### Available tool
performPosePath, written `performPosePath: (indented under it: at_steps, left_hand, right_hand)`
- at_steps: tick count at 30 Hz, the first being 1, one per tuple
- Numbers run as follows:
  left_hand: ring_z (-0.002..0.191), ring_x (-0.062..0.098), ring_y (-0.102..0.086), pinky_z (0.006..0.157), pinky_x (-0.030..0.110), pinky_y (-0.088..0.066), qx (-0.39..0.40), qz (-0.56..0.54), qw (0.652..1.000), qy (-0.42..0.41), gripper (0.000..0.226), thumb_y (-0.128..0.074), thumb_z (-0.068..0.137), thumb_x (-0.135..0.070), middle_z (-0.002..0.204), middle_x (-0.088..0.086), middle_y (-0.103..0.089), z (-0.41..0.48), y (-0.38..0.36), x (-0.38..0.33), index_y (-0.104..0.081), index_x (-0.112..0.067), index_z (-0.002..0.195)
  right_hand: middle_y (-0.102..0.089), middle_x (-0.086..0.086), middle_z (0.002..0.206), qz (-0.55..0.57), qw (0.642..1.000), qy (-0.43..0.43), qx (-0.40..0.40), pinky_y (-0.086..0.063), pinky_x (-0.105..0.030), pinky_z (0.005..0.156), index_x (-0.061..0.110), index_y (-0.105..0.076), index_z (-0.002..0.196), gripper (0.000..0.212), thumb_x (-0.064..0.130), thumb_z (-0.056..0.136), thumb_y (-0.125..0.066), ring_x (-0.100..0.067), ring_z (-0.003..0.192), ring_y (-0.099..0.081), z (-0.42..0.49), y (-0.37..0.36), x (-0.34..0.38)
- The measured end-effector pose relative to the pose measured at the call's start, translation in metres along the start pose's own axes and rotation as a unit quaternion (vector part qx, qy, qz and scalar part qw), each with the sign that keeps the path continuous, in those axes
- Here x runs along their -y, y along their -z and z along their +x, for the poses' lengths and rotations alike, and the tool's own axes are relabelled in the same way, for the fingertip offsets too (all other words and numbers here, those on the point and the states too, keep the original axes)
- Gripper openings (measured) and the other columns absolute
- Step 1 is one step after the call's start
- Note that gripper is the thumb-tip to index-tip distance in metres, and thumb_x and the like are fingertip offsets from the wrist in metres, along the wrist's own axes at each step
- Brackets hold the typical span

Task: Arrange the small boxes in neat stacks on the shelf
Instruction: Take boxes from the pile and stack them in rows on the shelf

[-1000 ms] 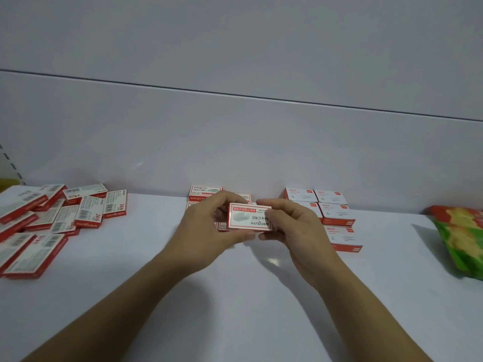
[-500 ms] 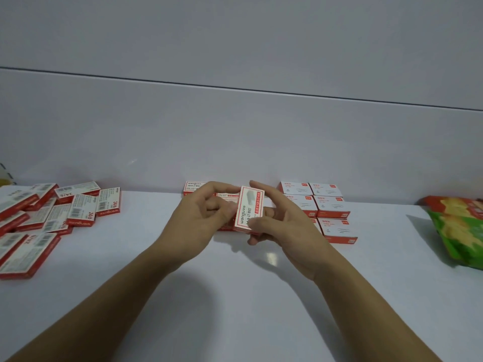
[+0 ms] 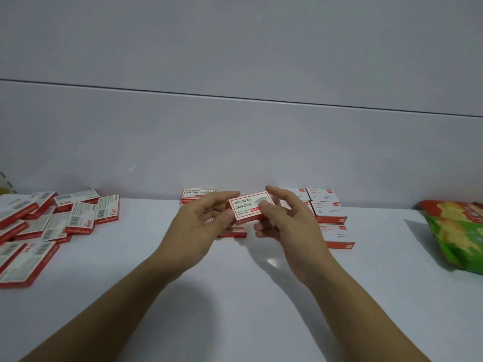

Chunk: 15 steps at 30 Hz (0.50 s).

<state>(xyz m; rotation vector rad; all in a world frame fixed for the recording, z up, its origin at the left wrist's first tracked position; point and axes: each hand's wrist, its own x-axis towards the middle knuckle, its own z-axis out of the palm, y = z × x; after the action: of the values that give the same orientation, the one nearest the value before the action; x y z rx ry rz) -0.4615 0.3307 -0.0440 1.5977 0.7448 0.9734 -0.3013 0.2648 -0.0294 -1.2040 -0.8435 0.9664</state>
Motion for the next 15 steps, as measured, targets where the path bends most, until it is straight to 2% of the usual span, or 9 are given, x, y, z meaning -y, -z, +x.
performPosePath:
  at_steps: [2,5,8,11,15]
  left_hand:
    - [0.097,0.011,-0.067,0.085,0.032,-0.056,0.005,0.034,0.999,0.001,0.037,-0.065,0.086,-0.022,0.106,-0.009,-0.069,-0.001,0.000,0.000,-0.061,-0.039,0.119]
    - [0.088,0.009,-0.069,0.081,0.024,-0.056,0.004,0.099,0.995,-0.002,0.052,-0.073,0.080,-0.023,0.107,-0.010,-0.066,-0.003,-0.002,0.001,-0.053,-0.042,0.125]
    - [0.087,0.011,-0.065,0.081,0.025,-0.055,-0.025,0.124,0.992,-0.026,0.047,-0.071,0.083,-0.022,0.103,-0.009,-0.066,-0.001,0.001,0.002,-0.054,-0.040,0.123]
    - [0.091,0.008,-0.061,0.080,0.023,-0.054,-0.035,0.151,0.987,-0.043,0.042,-0.070,0.085,-0.020,0.104,-0.014,-0.064,0.001,0.006,0.001,-0.052,-0.034,0.120]
    - [0.096,0.001,-0.060,0.081,0.020,-0.054,-0.024,0.193,0.978,-0.071,0.035,-0.067,0.088,-0.018,0.107,-0.019,-0.065,0.003,0.012,0.002,-0.053,-0.034,0.116]
  right_hand:
    - [-0.073,-0.011,0.083,-0.002,1.000,0.009,0.010,-0.054,-0.026,0.064,0.024,-0.059,0.121,0.032,0.012,0.091,-0.062,-0.015,0.062,-0.065,-0.002,-0.001,-0.001]
    - [-0.073,-0.009,0.085,-0.018,1.000,0.016,0.017,-0.055,-0.025,0.064,0.021,-0.061,0.124,0.034,0.013,0.091,-0.063,-0.014,0.065,-0.067,-0.001,-0.001,-0.002]
    - [-0.073,-0.009,0.089,-0.073,0.997,0.027,0.018,-0.057,-0.026,0.067,0.023,-0.060,0.123,0.036,0.013,0.089,-0.065,-0.013,0.068,-0.069,-0.001,-0.001,-0.004]
    - [-0.073,0.003,0.096,-0.151,0.986,0.055,0.032,-0.056,-0.022,0.067,0.028,-0.056,0.124,0.042,0.010,0.088,-0.067,-0.011,0.075,-0.069,0.000,-0.001,-0.006]
    - [-0.062,0.016,0.113,-0.310,0.942,0.126,0.003,-0.053,-0.013,0.072,0.033,-0.055,0.124,0.048,0.015,0.083,-0.073,0.002,0.087,-0.062,0.006,0.000,-0.007]
